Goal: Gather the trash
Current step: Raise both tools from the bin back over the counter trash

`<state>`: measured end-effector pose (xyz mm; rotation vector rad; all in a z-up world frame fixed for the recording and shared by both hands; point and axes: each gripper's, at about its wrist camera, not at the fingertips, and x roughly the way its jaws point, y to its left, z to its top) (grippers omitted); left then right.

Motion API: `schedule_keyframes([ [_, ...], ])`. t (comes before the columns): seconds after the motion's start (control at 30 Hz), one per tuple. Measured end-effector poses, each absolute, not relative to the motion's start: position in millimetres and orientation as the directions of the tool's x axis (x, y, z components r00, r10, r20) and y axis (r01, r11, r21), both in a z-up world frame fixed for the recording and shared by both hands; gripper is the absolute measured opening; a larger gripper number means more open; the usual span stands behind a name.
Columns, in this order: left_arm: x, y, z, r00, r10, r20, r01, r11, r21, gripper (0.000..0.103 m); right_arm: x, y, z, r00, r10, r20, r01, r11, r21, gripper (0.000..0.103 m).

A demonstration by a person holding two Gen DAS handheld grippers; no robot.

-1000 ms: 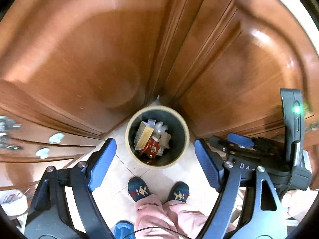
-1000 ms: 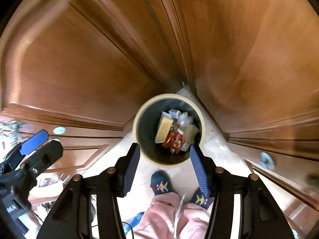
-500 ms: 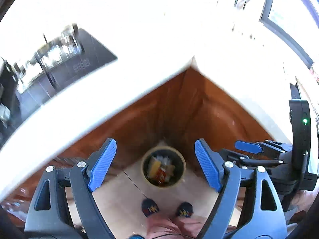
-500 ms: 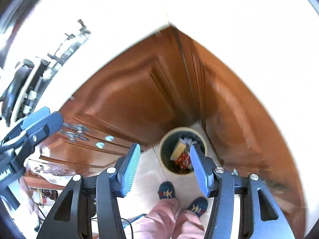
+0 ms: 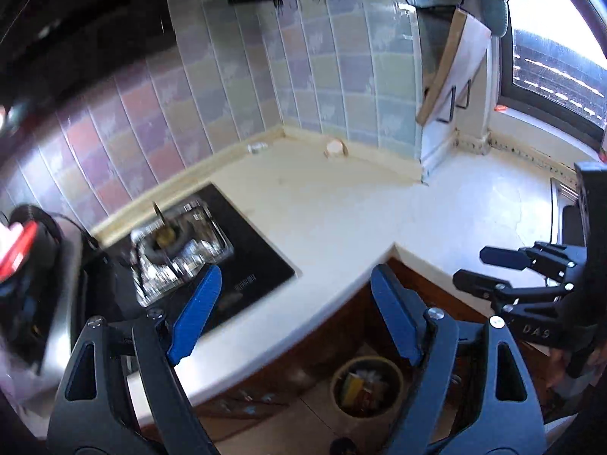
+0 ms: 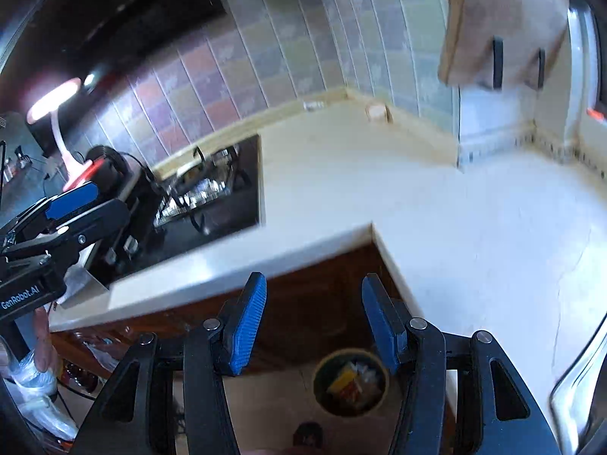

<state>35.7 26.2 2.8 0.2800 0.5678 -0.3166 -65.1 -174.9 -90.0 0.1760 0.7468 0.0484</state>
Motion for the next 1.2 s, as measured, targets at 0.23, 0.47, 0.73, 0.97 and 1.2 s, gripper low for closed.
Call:
schedule_keyframes([
  [0.23,55.4,7.8,67.3,0.871,-0.155,-0.466,0.343,0.871,0.352,0.079,-28.7,-188.5,-20.6,0.801,0.068,-0.595,0.005,0.993,0.119,0.059],
  [0.47,128.7,-0.6,99.6,0.886,-0.160,-0.434,0.353,0.840,0.413,0.080,40.3,-193.5,29.1,0.851,0.010,-0.525,0.032,0.997,0.071,0.072],
  [0.73,283.3,-8.1,111.4,0.825,-0.219,-0.521,0.452,0.808,0.377,0.079,155.6,-209.5,28.8,0.842,-0.057,-0.536,0.106,0.993,0.060,0.073],
  [0.97,447.3,-32.0,72.2,0.714,-0.265,-0.647,0.594,0.718,0.362,0.079,285.4,-236.0,-18.9,0.782,-0.134,-0.608,0.240,0.966,0.095,0.073],
  [1.2,577.0,-60.9,0.1,0.596,-0.272,-0.755,0.695,0.646,0.316,0.079,405.0,-260.6,-86.4,0.704,-0.200,-0.681,0.384,0.914,0.129,0.073],
])
